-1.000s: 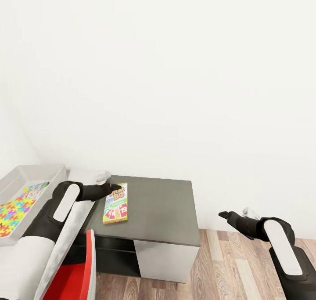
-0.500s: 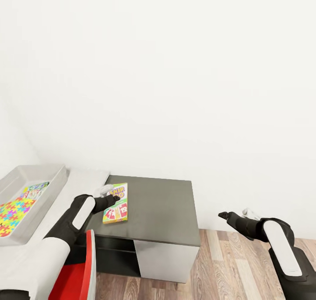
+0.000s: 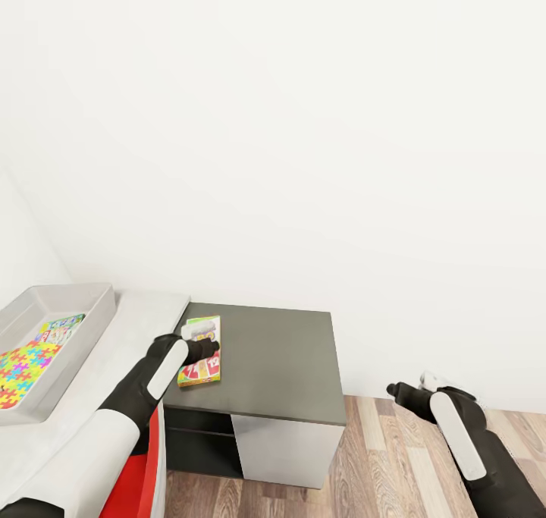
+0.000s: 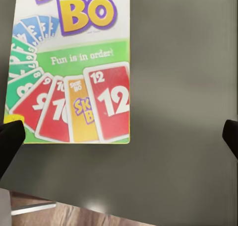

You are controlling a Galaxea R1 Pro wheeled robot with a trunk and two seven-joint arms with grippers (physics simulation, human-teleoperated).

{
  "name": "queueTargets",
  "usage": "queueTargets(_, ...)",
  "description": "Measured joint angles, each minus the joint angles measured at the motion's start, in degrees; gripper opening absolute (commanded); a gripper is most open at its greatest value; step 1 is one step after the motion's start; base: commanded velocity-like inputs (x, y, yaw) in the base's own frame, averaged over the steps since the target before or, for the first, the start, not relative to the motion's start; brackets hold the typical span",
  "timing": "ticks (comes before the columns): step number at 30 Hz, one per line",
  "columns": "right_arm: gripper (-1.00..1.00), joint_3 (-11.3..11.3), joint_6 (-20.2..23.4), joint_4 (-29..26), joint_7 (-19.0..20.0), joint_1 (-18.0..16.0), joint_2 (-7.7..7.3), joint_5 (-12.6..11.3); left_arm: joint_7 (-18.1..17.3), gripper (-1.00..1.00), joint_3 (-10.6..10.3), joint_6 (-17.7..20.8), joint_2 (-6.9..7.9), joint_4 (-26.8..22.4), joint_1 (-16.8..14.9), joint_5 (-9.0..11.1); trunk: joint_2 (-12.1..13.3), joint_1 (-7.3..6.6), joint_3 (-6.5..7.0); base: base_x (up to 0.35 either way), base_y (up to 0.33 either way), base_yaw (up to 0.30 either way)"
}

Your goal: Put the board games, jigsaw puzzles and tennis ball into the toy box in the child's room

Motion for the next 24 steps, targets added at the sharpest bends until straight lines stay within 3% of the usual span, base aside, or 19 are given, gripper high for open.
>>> queueTargets(2,1.00,0.13,-3.65,4.54,2.30,-0.37,-0.22,0.89,0.00,1.00,-0.14,-0.32,0.02,-0.25,0.00,0.00,0.00,0.00,0.00,0.000,0.000,0.000)
queueTargets(8,1.00,0.34,-6.23,8.02,8.57,-1.52,-0.46,2.05,-0.20,1.00,-0.36,-2.16,0.09,-0.40,0.00,0.04,0.00,0.00,0.00,0.000,0.000,0.000)
queueTargets(18,1.00,0.24,-6.45,8.42,10.15,-1.96,-2.21,2.10,-0.18,1.00,-0.41,-2.48,0.02,-1.58,0.07,0.04,0.00,0.00,0.00,0.000,0.000,0.000)
queueTargets(24,1.00,0.15,-6.43,8.34,10.18,-1.97,-2.28,1.93,-0.21,1.00,-0.42,-2.48,0.04,-1.71,0.08,0.04,-0.01,0.00,0.06,0.000,0.000,-0.039)
